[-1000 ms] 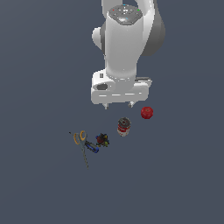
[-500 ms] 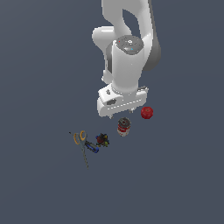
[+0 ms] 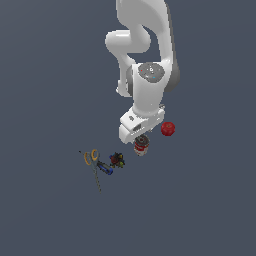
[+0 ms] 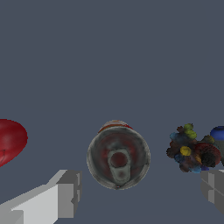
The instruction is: Pick up a designated object from a clutter of objects.
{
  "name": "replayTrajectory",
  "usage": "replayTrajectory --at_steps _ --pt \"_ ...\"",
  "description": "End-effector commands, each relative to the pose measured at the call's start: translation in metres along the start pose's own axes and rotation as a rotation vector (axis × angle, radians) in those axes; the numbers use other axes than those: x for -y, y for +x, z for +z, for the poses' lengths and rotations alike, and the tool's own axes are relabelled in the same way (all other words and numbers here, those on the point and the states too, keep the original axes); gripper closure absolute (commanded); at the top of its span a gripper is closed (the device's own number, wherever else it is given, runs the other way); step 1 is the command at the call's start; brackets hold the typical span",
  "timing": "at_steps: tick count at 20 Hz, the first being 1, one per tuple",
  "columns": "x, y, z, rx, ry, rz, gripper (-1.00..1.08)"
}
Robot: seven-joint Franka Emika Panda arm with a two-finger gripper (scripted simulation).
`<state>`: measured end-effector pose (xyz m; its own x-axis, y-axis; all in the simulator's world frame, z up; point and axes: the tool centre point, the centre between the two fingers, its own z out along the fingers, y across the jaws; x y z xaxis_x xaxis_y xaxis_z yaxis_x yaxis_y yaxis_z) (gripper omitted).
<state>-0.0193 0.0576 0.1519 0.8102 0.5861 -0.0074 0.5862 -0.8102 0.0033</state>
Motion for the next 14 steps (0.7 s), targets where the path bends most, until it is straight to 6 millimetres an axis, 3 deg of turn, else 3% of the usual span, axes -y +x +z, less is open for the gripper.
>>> replayTrajectory --at_steps 1,14 --pt "0.004 -0.001 0.009 -0.003 0.000 -0.050 -0.92" --pt "0.012 -0.002 0.025 -0.007 0.003 -0.127 -0.92"
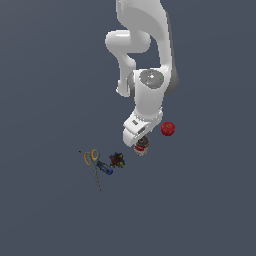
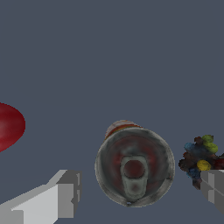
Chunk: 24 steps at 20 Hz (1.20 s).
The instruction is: Pick up a designated object from a clutter of objects.
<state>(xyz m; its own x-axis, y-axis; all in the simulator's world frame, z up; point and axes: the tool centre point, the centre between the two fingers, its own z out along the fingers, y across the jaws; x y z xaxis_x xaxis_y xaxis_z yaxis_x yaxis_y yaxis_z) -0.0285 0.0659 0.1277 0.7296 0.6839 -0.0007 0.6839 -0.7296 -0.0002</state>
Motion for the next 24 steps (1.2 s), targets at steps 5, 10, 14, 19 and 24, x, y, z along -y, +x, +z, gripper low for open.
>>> replayTrajectory --at_steps 5,10,14,19,24 --pt "0.000 0.000 0.014 0.000 0.000 -0.001 -0.92" --pt "0.001 -0.001 0.037 -0.001 0.000 -0.004 -0.92" --pt "0.001 0.000 0.048 -0.001 0.000 -0.005 -0.92" --pt "0.001 0.000 0.050 -0.001 0.000 -0.005 1.08" --pt "0.001 0.000 0.050 -0.001 0.000 -0.005 1.08"
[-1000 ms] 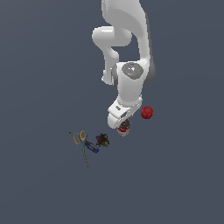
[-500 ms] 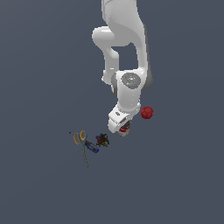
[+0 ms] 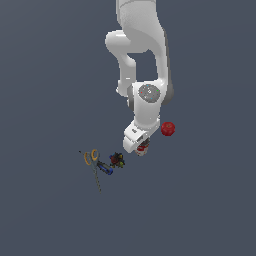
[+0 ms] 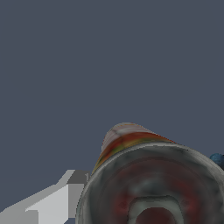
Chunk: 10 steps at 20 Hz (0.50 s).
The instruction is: Pick up a designated object from a clutter of objects.
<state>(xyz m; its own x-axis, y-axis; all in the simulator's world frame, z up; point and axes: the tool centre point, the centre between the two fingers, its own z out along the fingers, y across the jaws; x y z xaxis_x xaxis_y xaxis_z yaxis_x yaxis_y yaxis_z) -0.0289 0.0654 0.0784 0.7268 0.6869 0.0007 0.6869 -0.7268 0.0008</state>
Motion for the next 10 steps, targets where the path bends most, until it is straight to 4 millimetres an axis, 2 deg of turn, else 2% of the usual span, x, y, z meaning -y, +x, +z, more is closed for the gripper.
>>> replayTrajectory --at_steps 1,10 --pt "0.0008 0.0003 0.0011 0.001 0.001 -0.001 1.08" --pt "0.0045 0.0001 -0.0075 0.000 0.000 0.000 1.08"
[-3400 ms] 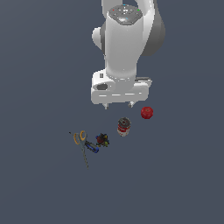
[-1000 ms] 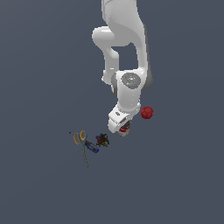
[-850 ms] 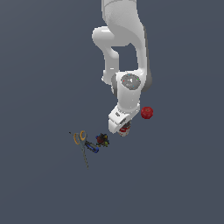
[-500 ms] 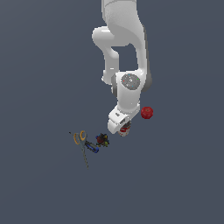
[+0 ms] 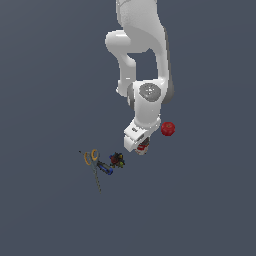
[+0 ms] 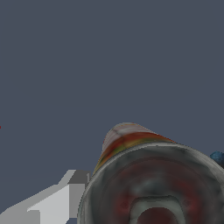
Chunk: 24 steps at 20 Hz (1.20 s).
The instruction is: Pick up a designated object from a clutter of objects.
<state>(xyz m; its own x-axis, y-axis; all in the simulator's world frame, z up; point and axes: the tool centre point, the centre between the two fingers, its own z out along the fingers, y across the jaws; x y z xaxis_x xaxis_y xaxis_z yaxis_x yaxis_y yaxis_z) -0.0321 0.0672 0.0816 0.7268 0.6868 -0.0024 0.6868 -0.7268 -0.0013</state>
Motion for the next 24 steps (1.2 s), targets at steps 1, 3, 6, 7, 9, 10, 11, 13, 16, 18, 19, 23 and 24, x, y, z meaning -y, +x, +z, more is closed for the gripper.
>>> replayTrajectory --at_steps 1,3,6,7,9,10,11,13,16,18,19,23,24 --pt "0.003 0.001 -0.007 -0.003 -0.002 0.000 1.08" --pt "0.007 0.001 -0.014 -0.003 -0.003 -0.001 1.08" --pt "0.014 0.001 -0.027 -0.003 -0.003 -0.001 1.08" --pt "0.018 0.002 -0.033 -0.003 -0.003 -0.001 1.08" --pt "0.025 0.002 -0.045 -0.002 -0.003 -0.001 1.08" --pt "0.029 0.002 -0.051 -0.002 -0.003 -0.001 1.08" --pt "0.033 0.002 -0.058 -0.002 -0.003 -0.001 1.08" --pt "0.042 0.002 -0.074 -0.002 -0.003 -0.001 1.08" --pt "0.057 0.003 -0.100 -0.002 -0.003 -0.002 1.08" --pt "0.068 0.004 -0.119 -0.002 -0.003 -0.002 1.08" --pt "0.074 0.004 -0.128 -0.002 -0.003 -0.002 1.08" --pt "0.097 0.006 -0.168 -0.002 -0.002 -0.003 1.08" --pt "0.102 0.006 -0.177 -0.002 -0.002 -0.003 1.08"
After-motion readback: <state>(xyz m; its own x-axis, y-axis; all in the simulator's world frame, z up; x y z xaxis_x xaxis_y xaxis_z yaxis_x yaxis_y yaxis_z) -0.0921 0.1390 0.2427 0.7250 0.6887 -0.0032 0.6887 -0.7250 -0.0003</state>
